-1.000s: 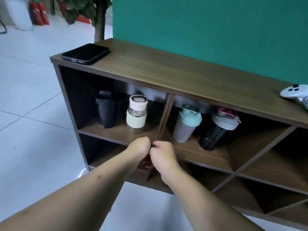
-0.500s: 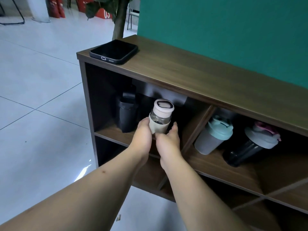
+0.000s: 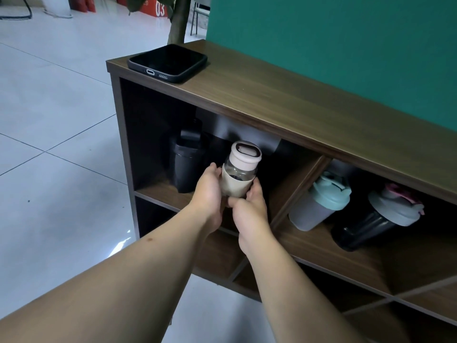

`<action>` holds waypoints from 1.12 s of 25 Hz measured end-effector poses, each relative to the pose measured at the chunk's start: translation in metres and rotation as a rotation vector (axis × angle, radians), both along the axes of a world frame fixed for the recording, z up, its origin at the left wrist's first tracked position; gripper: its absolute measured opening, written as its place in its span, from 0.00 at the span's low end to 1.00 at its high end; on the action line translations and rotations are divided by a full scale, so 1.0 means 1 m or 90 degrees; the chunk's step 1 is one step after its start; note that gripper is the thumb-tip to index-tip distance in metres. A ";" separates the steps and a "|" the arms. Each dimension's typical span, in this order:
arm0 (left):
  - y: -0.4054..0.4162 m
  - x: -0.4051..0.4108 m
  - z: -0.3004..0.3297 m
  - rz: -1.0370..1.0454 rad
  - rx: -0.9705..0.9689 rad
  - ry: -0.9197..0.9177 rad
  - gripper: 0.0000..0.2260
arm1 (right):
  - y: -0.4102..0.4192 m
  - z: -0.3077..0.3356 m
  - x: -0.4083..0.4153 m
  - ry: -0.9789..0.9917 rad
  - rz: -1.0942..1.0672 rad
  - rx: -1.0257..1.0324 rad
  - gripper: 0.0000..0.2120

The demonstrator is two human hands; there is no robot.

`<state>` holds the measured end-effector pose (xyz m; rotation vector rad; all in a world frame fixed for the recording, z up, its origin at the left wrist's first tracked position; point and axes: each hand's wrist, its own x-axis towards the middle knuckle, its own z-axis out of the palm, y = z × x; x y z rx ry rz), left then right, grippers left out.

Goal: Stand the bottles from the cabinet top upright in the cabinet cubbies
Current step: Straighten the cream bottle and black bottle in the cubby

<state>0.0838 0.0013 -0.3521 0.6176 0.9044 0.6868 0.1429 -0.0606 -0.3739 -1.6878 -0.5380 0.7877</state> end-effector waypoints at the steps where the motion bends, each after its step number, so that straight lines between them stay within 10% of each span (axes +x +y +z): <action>1: -0.001 0.000 0.001 -0.003 0.000 -0.001 0.21 | -0.001 0.001 0.000 0.003 -0.001 0.001 0.46; 9: -0.008 -0.036 -0.012 0.179 0.137 0.240 0.08 | 0.000 0.005 -0.043 0.049 -0.035 -0.069 0.19; 20: 0.044 -0.066 -0.017 0.168 0.154 0.126 0.40 | 0.052 0.001 -0.073 0.054 0.086 0.019 0.41; 28: 0.046 -0.059 -0.011 0.158 0.173 0.092 0.20 | 0.072 -0.005 -0.062 0.050 0.054 0.060 0.42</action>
